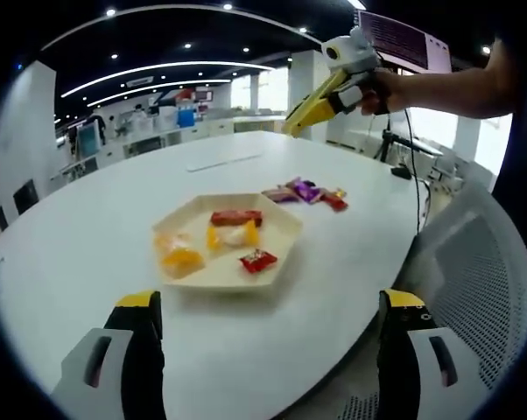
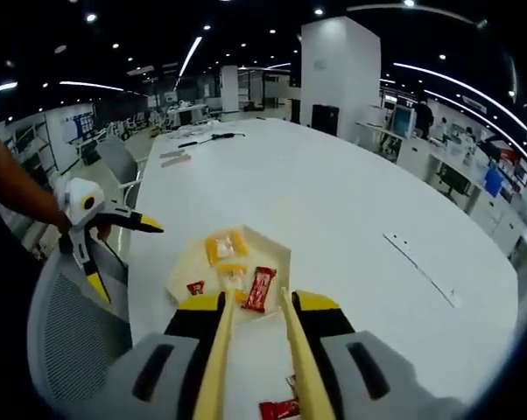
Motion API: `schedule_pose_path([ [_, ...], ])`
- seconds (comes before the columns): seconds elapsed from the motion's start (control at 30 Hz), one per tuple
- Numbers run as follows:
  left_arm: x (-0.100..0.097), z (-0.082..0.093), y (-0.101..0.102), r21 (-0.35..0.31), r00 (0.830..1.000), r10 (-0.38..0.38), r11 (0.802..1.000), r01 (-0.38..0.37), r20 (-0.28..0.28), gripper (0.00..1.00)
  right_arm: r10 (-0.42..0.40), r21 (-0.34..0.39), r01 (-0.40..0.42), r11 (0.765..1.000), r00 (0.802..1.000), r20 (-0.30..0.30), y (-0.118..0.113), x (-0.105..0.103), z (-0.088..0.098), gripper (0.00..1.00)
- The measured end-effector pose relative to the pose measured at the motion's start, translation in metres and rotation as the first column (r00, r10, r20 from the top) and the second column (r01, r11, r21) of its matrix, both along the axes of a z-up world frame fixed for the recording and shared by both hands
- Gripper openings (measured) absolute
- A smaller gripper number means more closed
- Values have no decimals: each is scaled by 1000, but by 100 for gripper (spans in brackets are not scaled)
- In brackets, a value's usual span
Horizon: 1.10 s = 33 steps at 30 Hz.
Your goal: Place the target food into the container with the food tongs after gripping and lifting it, then release it inside without dropping or visibly crushing the food.
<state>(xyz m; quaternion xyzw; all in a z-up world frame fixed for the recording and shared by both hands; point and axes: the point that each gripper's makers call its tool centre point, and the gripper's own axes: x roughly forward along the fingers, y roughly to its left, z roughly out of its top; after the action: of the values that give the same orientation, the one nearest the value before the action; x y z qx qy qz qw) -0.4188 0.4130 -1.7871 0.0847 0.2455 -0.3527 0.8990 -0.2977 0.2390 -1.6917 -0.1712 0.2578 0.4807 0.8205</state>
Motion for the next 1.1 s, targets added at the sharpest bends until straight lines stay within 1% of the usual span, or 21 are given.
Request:
schedule_pose_path([
  [0.2, 1, 0, 0, -9, 1000, 4, 1000, -4, -3, 99, -35, -13, 35, 999, 999, 3, -30, 2, -1, 29],
  [0.27, 1, 2, -1, -23, 1000, 7, 1000, -7, -4, 100, -47, -15, 47, 999, 999, 3, -40, 3, -1, 29],
  [0.33, 1, 5, -2, -44, 1000, 7, 999, -7, 3, 100, -64, -15, 64, 998, 998, -2, -51, 3, -4, 29],
  [0.53, 2, 10, -4, -64, 1000, 4, 998, -2, 20, 100, -108, -34, 108, 994, 994, -13, -82, -5, -16, 29],
  [0.67, 1, 8, -4, -56, 1000, 5, 998, -4, 13, 100, -141, -43, 141, 989, 990, -15, -104, -8, -23, 29],
  [0.83, 1, 5, -3, -36, 1000, 0, 999, 0, 10, 100, -171, -52, 170, 984, 985, -20, -124, -11, -29, 29],
  [0.97, 0, 3, -4, -25, 1000, -8, 1000, 8, 6, 100, -186, -68, 185, 980, 982, -8, -136, -11, -33, 29],
  [1.1, 0, 2, -3, -22, 1000, -6, 1000, 6, 4, 99, -194, -70, 193, 979, 981, -11, -142, -12, -36, 29],
])
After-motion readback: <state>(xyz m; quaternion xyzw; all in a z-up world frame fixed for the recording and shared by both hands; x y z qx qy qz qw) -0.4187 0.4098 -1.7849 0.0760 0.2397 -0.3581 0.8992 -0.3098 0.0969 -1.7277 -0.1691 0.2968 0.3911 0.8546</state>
